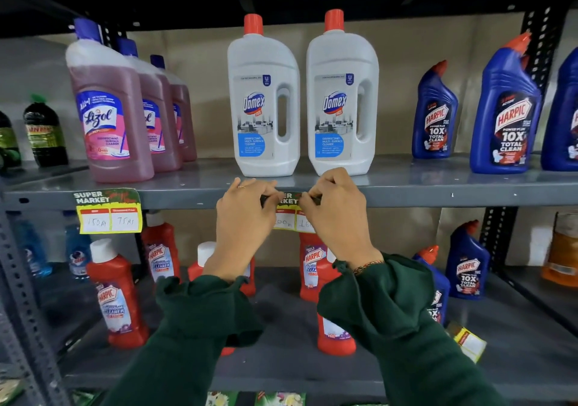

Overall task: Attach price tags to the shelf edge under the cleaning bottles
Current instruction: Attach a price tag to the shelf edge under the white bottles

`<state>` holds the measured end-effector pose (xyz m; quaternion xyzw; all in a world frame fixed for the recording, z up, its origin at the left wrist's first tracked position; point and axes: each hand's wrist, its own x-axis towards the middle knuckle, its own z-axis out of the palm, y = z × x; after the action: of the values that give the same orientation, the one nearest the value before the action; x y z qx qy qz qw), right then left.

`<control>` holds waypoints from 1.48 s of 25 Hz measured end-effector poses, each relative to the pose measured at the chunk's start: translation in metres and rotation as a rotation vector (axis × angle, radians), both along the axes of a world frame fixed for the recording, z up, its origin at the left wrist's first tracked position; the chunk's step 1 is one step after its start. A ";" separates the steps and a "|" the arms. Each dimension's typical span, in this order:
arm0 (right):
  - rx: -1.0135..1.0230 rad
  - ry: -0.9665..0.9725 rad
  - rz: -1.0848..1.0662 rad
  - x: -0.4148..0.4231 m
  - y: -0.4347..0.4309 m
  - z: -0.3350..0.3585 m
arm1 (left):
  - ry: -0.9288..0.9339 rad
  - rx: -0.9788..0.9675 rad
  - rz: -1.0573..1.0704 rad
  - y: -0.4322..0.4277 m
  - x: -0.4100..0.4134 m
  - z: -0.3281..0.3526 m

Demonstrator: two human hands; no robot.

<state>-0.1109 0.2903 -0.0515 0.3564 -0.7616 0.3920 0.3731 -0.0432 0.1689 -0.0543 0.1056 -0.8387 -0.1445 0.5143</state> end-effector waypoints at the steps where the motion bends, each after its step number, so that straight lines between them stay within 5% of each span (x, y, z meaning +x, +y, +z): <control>1: -0.013 0.003 -0.007 0.000 -0.001 0.001 | 0.008 0.001 -0.005 -0.001 0.000 0.001; 10: -0.126 -0.037 -0.009 0.002 -0.007 -0.006 | 0.078 -0.036 -0.003 0.002 -0.008 -0.005; 20: -0.025 0.033 -0.210 -0.020 -0.014 -0.011 | 0.118 -0.190 0.064 -0.012 -0.028 -0.017; 33: 0.035 0.132 -0.001 -0.025 0.008 -0.006 | 0.084 -0.073 -0.111 -0.021 -0.023 -0.018; 37: 0.012 0.080 0.115 -0.026 0.023 -0.006 | 0.210 0.178 -0.182 -0.007 -0.018 -0.006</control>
<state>-0.1371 0.3133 -0.0570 0.4172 -0.7266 0.3936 0.3781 -0.0614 0.1615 -0.0607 0.0587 -0.7703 -0.2746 0.5725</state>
